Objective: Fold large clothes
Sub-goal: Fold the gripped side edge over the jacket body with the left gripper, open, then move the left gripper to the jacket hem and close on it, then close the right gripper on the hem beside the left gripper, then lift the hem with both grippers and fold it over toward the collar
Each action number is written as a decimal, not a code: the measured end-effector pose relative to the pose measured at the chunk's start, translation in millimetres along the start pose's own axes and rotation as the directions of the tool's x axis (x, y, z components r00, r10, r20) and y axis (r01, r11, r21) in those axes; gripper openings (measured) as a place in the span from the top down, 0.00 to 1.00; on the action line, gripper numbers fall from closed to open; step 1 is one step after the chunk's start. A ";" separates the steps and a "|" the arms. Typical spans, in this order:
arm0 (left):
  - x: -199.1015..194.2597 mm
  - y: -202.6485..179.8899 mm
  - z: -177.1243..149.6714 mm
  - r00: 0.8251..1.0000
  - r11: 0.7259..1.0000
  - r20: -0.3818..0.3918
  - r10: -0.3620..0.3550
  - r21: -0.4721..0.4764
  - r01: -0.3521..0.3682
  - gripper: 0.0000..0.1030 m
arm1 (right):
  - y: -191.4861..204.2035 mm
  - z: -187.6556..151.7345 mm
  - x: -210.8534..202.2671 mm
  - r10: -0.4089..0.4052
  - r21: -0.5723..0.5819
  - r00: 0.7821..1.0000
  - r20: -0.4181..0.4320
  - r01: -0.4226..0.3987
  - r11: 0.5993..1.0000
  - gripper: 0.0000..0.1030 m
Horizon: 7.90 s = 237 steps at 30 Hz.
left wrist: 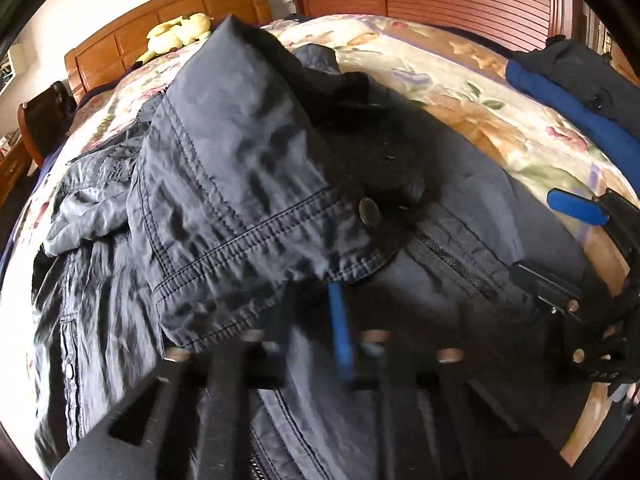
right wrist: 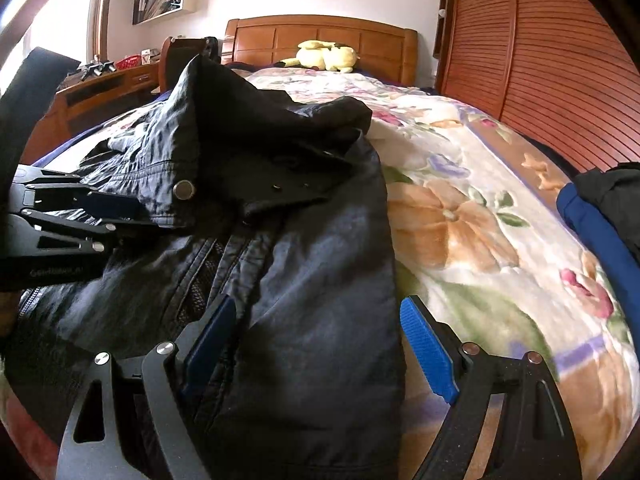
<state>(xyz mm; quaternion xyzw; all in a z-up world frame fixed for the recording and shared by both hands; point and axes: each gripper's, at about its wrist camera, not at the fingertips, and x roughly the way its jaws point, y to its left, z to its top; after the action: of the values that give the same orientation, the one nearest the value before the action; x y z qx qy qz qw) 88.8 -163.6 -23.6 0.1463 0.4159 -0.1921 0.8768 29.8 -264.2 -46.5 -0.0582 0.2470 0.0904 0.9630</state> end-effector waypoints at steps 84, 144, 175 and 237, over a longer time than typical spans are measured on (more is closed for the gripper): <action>-96.0 195.7 -45.1 0.975 0.988 0.194 0.106 -0.133 -0.081 0.55 | -12.6 27.1 -27.6 0.080 0.023 0.995 0.054 -0.081 0.996 0.17; -153.4 202.8 -236.5 0.978 0.927 0.065 0.197 -0.338 -0.164 0.33 | -43.1 -8.5 -40.7 0.142 -0.013 0.975 -0.173 -0.147 0.989 0.23; -159.8 185.1 -233.4 0.982 0.937 0.153 0.107 -0.346 -0.048 0.92 | -35.7 -14.2 -43.8 0.258 0.034 0.948 -0.185 -0.256 0.966 0.67; -347.4 115.7 -262.2 0.836 0.944 0.515 0.187 -0.330 -0.008 0.94 | -60.6 -36.2 -219.6 0.273 -0.022 0.938 0.211 -0.275 0.961 0.88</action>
<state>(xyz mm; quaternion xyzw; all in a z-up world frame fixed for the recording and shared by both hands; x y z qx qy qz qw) -236.2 122.5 100.2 -0.0339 0.1694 -0.1110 0.9787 -164.0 -361.0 32.8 -0.0095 0.1487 0.2282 0.9621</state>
